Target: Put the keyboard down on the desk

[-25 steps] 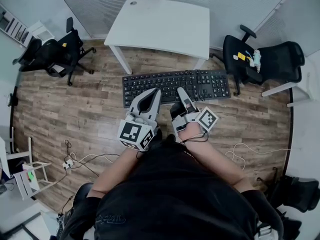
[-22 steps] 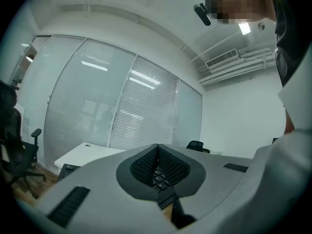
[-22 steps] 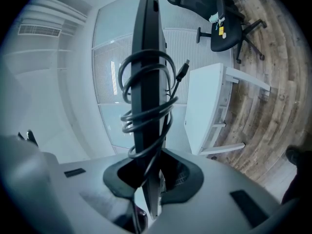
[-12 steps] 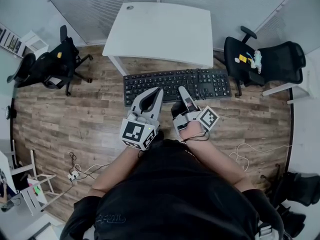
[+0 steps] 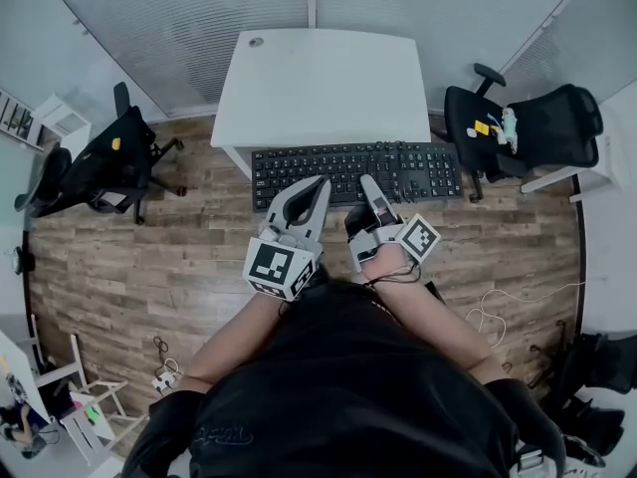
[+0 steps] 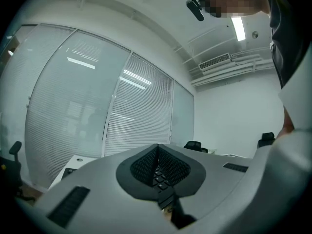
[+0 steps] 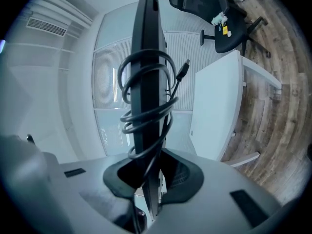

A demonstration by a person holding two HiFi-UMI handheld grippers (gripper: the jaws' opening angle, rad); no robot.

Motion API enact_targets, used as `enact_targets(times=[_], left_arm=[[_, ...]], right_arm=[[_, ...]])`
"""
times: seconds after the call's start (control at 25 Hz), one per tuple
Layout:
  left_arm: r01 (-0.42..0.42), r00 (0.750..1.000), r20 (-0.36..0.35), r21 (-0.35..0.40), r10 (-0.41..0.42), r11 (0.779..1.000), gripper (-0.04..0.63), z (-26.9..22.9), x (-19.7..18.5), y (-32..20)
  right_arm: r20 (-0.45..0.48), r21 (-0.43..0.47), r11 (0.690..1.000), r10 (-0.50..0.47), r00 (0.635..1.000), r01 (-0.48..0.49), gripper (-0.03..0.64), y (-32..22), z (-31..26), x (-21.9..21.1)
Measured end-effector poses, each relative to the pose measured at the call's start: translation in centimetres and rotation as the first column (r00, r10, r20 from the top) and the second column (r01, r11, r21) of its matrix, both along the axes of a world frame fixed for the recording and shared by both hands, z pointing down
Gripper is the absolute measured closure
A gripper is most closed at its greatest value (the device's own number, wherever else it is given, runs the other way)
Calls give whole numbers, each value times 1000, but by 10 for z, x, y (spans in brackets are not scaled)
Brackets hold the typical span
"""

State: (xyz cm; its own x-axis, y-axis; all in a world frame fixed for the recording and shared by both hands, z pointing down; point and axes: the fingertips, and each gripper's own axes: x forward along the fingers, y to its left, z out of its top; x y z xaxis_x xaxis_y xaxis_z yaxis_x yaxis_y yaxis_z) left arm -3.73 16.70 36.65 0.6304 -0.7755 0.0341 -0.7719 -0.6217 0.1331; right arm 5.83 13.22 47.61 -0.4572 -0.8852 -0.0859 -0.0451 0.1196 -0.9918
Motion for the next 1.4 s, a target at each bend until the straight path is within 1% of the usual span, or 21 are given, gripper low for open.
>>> enact_targets(times=[0.36, 0.72, 1.0, 1.24, 1.4], left_arm=[[17, 1000, -20, -23, -17, 1000, 581, 7, -29, -15], [43, 999, -15, -32, -43, 999, 580, 12, -39, -21], [56, 998, -14, -37, -57, 998, 581, 14, -38, -29], [73, 997, -14, -44, -74, 996, 581, 17, -29, -45], [94, 995, -22, -61, -95, 994, 580, 21, -29, -60]], right_arm=[[-5, -15, 1000, -6, 1000, 6, 531, -14, 6, -22], [13, -18, 999, -37, 999, 37, 531, -22, 10, -36], [18, -25, 998, -48, 999, 49, 531, -31, 14, -35], [21, -24, 997, -67, 998, 68, 531, -49, 16, -27], [21, -20, 996, -87, 996, 88, 531, -64, 16, -27]])
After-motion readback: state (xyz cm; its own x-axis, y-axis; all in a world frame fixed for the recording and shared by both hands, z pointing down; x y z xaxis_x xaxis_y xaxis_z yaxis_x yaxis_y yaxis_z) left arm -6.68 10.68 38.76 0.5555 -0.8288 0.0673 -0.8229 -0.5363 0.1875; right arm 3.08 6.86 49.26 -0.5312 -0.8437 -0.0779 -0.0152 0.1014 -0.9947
